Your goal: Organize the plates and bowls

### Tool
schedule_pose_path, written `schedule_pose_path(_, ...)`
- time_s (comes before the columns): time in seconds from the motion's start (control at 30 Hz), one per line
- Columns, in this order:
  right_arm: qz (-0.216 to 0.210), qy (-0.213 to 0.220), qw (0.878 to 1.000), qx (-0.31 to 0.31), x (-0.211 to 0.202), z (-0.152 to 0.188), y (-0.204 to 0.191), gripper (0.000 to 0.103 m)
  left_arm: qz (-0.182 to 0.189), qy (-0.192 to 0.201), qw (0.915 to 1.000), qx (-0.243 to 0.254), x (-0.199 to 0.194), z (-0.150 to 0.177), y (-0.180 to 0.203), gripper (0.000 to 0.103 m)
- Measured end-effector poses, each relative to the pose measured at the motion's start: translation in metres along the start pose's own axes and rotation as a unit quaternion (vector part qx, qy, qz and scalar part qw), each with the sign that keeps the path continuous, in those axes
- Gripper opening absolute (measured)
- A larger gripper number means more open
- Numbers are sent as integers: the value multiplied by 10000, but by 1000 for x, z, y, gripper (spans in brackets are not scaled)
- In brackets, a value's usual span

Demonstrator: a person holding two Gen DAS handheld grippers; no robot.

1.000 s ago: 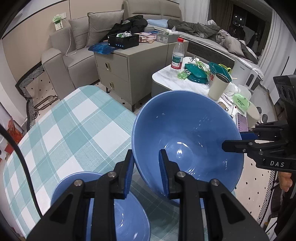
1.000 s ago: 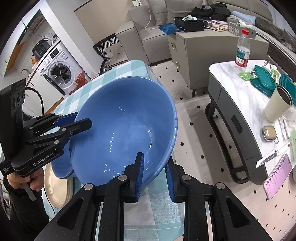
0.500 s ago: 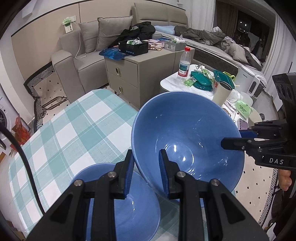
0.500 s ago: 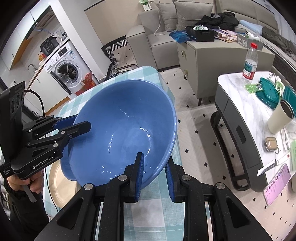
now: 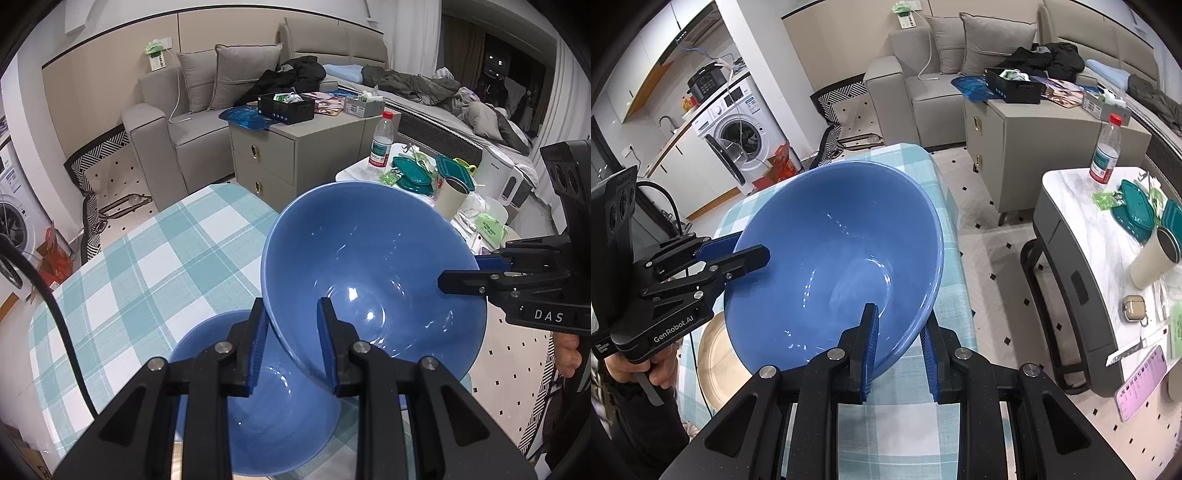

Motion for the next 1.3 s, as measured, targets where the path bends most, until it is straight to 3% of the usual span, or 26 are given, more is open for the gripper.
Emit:
schedule_pose_path(0.63, -206, -132, 9985, -499, 17, -2, -58, 23, -313, 54, 9986, -425, -28, 35, -43, 25)
schedule_pose_path(1.3, -307, -497, 9954, -756, 57, 7, -92, 23, -437, -106, 9962, -741, -25, 72, -71, 25)
Point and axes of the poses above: each gripper's, at about its wrist camera, not at the fingertips, and x roughly the way its jaws point, y to its right, z to its underside, the point moved 5 cm from there along x, roughly the way its jaws point, and after that the axes turned 8 degrees about x, right-handed, at the moved point
